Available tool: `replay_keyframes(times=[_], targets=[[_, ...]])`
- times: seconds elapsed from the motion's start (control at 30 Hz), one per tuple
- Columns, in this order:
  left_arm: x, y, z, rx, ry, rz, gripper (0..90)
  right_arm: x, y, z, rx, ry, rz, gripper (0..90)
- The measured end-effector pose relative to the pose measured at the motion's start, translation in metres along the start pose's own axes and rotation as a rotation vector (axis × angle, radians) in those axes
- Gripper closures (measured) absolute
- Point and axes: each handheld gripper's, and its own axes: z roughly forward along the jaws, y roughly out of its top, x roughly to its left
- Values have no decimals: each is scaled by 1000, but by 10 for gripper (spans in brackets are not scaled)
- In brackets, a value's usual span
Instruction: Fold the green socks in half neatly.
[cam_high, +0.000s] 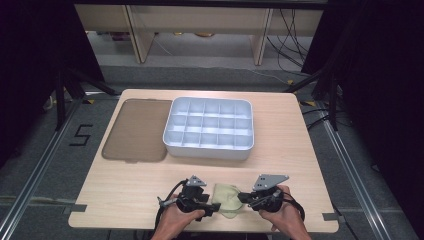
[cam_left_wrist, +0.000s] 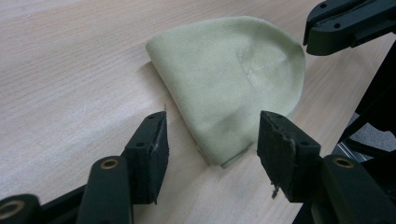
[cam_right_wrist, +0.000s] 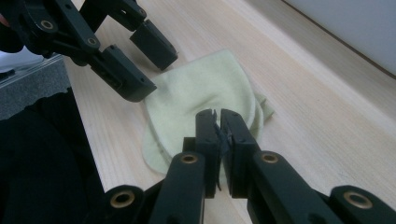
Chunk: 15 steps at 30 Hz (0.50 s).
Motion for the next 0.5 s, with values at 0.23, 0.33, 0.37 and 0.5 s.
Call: replay_keyframes(times=[0.23,0.33,0.37,0.5], targets=[[-1,1,4,17,3,10,455,-1,1,1,5,3,-20,849],[-1,1,4,38,15,46,475,0,1,1,6,7,-16,848],[-3,1,6,18,17,40,490,-1,1,1,6,9,-23,848],[-5,2,6,43,39,94,546,-2,1,0,3,7,-22,847]])
